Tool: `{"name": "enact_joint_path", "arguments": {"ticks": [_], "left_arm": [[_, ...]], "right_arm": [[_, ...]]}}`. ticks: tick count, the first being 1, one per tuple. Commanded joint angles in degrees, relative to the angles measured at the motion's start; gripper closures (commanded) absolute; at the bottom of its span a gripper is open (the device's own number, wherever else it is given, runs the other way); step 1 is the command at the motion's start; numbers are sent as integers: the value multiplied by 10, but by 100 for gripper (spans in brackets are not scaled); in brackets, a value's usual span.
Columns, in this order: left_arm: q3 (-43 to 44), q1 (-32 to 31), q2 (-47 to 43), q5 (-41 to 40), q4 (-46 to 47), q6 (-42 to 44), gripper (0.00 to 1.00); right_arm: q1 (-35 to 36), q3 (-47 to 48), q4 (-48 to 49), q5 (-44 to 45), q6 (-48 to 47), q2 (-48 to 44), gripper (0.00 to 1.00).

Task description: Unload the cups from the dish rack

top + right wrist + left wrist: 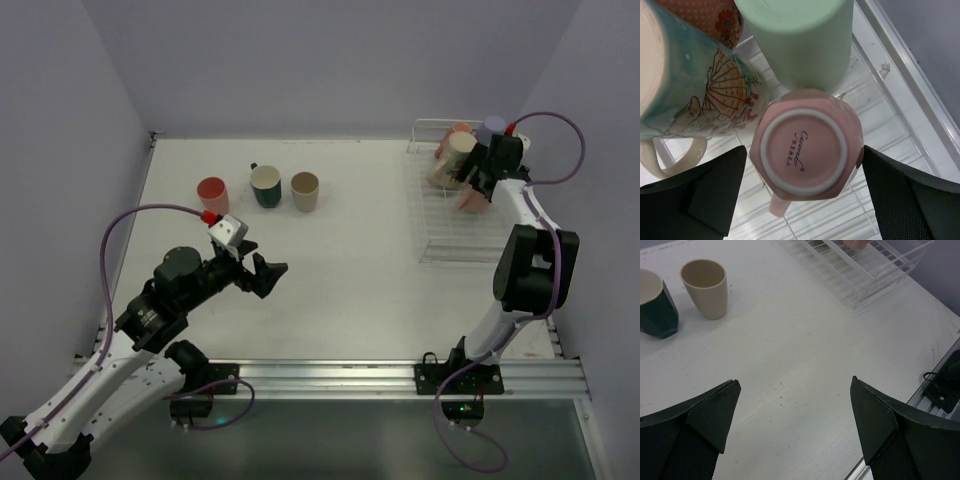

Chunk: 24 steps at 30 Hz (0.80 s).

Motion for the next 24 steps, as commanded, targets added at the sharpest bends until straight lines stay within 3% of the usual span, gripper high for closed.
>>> {"name": "enact_joint_path", "arguments": {"ticks": [1, 8, 18, 24], "left_arm": [[6, -1, 5, -4, 10, 14, 0], [5, 4, 14, 1, 11, 16, 0], [5, 19, 24, 14, 13, 15, 0], [6, 25, 30, 30, 19, 16, 0]], "right_arm": [[-3, 28, 41, 21, -20, 11, 1], [-4, 47, 46, 38, -38, 46, 1], [-3, 0, 106, 52, -41, -5, 46], [-3, -84, 151, 17, 8, -99, 52]]}}
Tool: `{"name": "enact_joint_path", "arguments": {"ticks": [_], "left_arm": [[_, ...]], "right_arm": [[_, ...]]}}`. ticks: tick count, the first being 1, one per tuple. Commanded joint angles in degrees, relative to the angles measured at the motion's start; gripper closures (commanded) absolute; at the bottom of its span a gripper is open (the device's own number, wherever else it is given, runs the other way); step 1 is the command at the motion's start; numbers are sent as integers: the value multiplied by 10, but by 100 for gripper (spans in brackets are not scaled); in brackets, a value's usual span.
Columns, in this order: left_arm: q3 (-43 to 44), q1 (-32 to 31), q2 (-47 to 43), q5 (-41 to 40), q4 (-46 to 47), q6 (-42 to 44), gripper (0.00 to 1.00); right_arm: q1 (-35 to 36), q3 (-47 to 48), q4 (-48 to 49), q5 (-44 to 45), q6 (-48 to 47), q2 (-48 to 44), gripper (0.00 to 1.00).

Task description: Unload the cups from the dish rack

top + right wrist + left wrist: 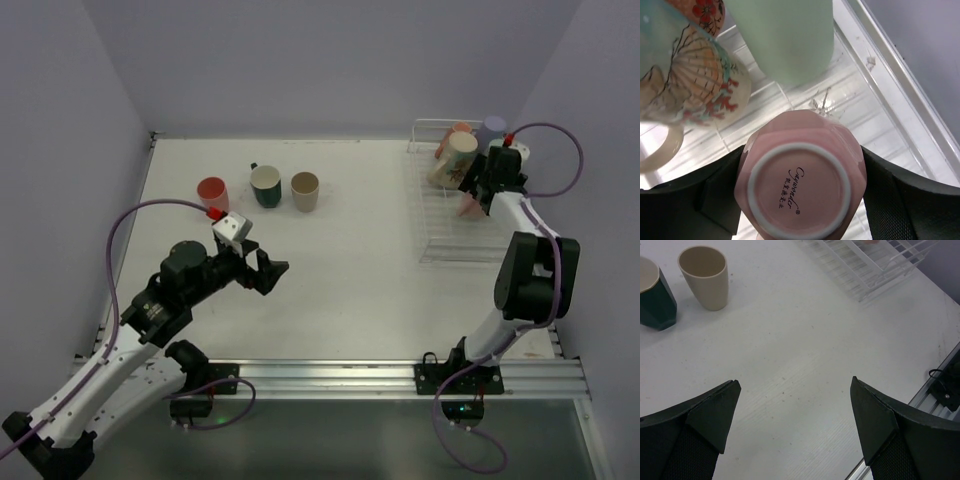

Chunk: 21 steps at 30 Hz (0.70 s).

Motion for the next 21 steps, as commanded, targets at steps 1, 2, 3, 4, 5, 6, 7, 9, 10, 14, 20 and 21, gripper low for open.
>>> {"name": "enact_joint_path", "arguments": {"ticks": [1, 2, 3, 4, 5, 6, 7, 9, 10, 14, 20, 21], "left_arm": [[6, 6, 6, 20, 19, 15, 0], [6, 7, 11, 26, 19, 13, 1], [6, 7, 13, 30, 19, 12, 2], [7, 7, 15, 35, 20, 9, 2], [7, 7, 20, 45, 21, 6, 4], [7, 7, 21, 52, 25, 1, 4], [7, 7, 24, 60, 34, -7, 5], [13, 7, 30, 84, 44, -21, 6], [16, 7, 34, 95, 60, -36, 6], [35, 6, 63, 144, 109, -89, 6], [38, -3, 134, 202, 266, -199, 9], [37, -5, 143, 205, 302, -223, 9]], "right_arm": [[-2, -38, 80, -16, 45, -108, 53], [-2, -47, 80, -26, 63, -123, 55], [-2, -57, 94, -30, 73, -138, 56], [-2, -75, 94, -34, 84, -167, 57], [-2, -84, 95, -46, 104, -183, 57], [-2, -93, 101, -53, 112, -198, 57], [-2, -109, 103, -59, 118, -212, 57], [-2, -123, 103, -73, 140, -257, 56], [-2, -138, 104, -77, 146, -273, 56], [-2, -166, 109, -113, 179, -351, 57], [-2, -200, 123, -264, 263, -443, 57], [-2, -225, 139, -296, 279, -460, 57]]}}
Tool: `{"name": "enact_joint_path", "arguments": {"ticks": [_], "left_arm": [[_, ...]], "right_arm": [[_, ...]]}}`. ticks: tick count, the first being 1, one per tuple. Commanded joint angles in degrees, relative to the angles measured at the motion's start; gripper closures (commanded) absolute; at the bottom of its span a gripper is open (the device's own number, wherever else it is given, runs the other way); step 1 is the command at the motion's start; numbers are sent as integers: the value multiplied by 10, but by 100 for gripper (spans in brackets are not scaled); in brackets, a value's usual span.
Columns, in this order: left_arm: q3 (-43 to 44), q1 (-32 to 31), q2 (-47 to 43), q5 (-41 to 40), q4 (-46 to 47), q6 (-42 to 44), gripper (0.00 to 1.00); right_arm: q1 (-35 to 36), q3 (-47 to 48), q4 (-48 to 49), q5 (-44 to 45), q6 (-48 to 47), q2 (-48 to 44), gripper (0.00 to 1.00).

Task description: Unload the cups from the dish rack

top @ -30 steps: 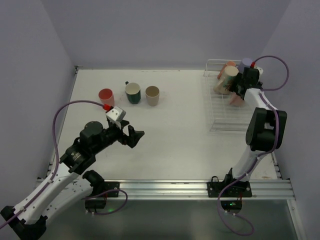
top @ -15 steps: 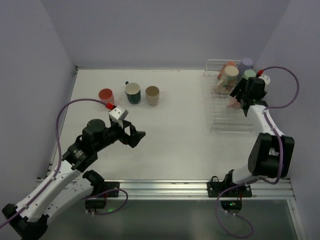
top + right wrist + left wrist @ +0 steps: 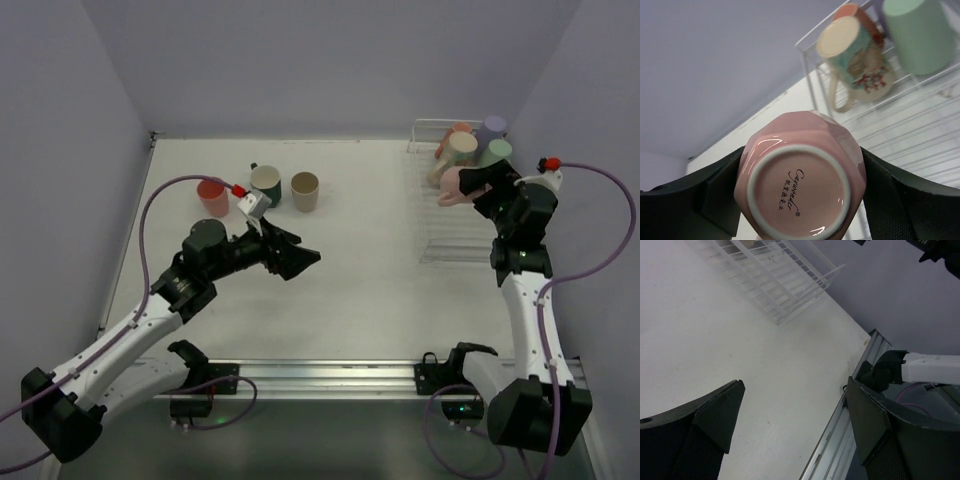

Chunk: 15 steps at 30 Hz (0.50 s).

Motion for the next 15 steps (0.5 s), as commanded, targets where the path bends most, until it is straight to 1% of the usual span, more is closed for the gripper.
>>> {"name": "enact_joint_path", "arguments": {"ticks": [1, 3, 4, 6, 7, 9, 13, 15], "left_arm": [[23, -11, 41, 44, 147, -91, 10], [21, -21, 61, 44, 201, -119, 12], [21, -37, 81, 30, 214, -125, 12], [22, -62, 104, 14, 254, -143, 12], [23, -69, 127, 4, 266, -150, 12], [26, -79, 164, 0, 309, -172, 12], [31, -87, 212, -19, 357, -202, 11], [33, -90, 229, -26, 379, -214, 11]], "right_arm": [[0, -37, 109, -170, 116, -53, 57], [4, -79, 161, -222, 155, -70, 57], [10, -89, 173, -267, 184, -73, 57], [24, -125, 211, -291, 219, -88, 57], [43, -137, 241, -307, 228, -93, 57], [65, -158, 255, -319, 238, -105, 57], [115, -194, 292, -334, 261, -122, 57], [120, -217, 328, -353, 286, -123, 57]]}}
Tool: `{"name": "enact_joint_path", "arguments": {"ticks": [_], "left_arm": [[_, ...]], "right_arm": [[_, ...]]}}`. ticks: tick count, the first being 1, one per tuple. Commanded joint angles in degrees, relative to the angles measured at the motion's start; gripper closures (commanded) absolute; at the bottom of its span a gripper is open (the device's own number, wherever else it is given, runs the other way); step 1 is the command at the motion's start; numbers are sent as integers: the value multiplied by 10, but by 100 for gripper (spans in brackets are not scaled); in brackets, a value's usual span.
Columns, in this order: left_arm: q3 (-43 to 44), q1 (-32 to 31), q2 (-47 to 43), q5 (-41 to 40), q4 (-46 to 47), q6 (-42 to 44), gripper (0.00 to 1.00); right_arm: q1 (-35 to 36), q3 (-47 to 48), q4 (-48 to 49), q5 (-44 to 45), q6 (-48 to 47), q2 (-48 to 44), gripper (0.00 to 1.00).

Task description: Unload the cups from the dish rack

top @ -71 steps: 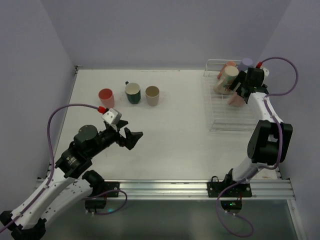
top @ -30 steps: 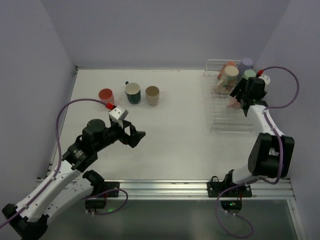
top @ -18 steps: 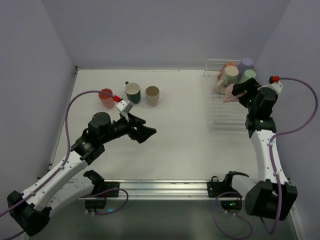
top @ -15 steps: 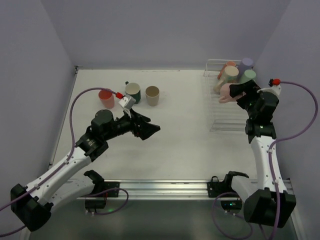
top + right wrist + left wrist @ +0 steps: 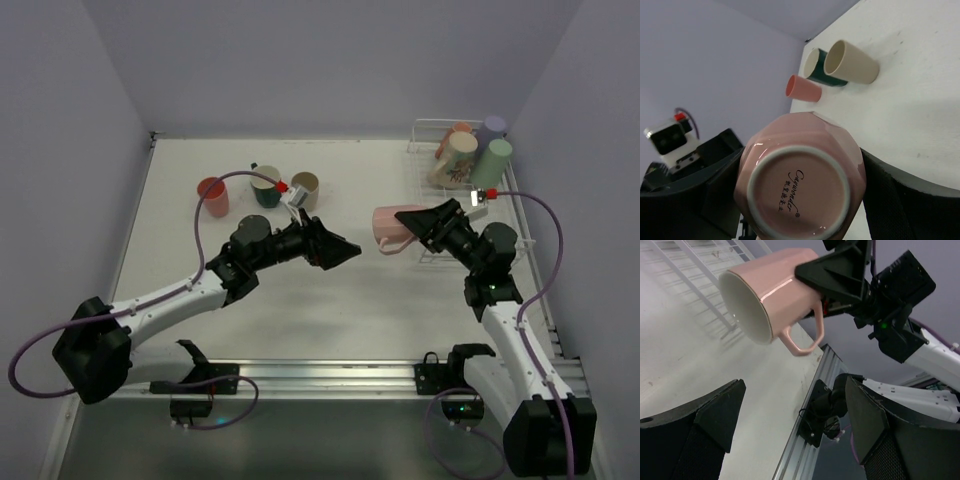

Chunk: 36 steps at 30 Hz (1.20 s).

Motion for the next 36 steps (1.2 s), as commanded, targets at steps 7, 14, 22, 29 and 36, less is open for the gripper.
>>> {"name": "enact_joint_path", "arguments": {"ticks": [7, 14, 22, 29, 36], "left_arm": [[53, -6, 79, -33, 130, -57, 11], [72, -6, 130, 0, 185, -81, 11], [68, -6, 147, 27, 227, -115, 22], [69, -5, 148, 31, 241, -131, 61], [63, -6, 145, 5, 216, -110, 100]], "right_arm": [[20, -52, 232, -94, 106, -14, 57], [44, -60, 272, -112, 119, 10, 57], [52, -62, 283, -103, 118, 35, 56], [67, -73, 310, -99, 127, 60, 56], [88, -81, 298, -85, 116, 63, 54]]}}
